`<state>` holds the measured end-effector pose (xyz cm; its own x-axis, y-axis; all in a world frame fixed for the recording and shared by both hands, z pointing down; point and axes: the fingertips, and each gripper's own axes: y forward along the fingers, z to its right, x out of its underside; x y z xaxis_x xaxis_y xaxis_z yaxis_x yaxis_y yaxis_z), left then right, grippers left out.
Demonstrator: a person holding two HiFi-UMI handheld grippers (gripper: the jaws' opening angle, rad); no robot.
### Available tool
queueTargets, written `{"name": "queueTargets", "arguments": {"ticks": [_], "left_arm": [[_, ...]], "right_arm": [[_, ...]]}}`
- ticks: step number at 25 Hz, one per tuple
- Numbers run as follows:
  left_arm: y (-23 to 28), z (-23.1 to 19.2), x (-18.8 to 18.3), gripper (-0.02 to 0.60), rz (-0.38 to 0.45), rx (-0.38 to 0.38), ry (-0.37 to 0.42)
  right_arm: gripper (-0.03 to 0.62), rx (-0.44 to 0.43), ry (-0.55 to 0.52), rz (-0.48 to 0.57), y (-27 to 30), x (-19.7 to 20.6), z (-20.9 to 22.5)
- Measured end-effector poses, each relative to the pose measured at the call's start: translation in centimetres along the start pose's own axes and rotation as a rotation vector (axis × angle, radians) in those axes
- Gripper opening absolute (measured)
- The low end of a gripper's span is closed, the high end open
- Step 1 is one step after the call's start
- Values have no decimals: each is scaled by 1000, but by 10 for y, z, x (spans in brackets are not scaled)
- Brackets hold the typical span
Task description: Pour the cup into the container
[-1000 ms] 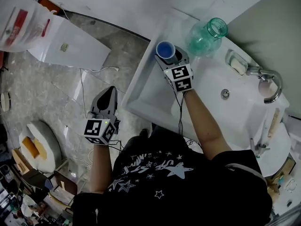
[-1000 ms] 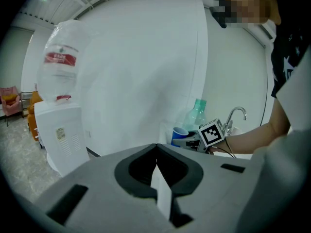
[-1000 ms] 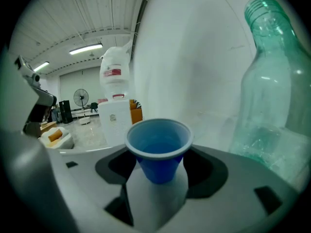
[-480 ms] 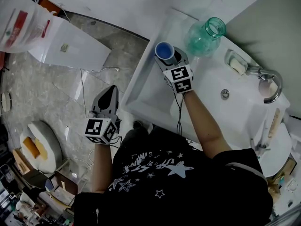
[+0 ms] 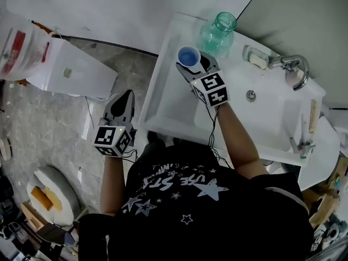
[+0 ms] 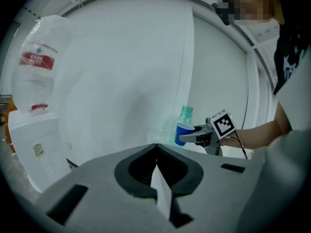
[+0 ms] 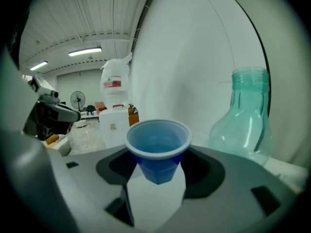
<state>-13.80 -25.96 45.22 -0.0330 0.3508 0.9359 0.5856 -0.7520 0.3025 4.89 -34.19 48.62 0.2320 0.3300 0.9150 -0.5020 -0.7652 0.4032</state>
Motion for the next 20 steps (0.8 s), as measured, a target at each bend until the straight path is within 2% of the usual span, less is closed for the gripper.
{"name": "queueTargets", "arguments": {"ticks": [4,8,14,20], "left_arm": [[0,5,-14,9,25,57,19],[15,15,-30,9,53,140,45],[25,22,-44,9,43,178,57],[50,32,-76,9,76,231,92]], "right_arm": [[281,15,-8,-8,-32,-15,-3],[281,92,-5,-8,-65,-25,11],[281,124,37,-9,-108,-45,27],[279,185,6,-42,-144,-75,76]]}}
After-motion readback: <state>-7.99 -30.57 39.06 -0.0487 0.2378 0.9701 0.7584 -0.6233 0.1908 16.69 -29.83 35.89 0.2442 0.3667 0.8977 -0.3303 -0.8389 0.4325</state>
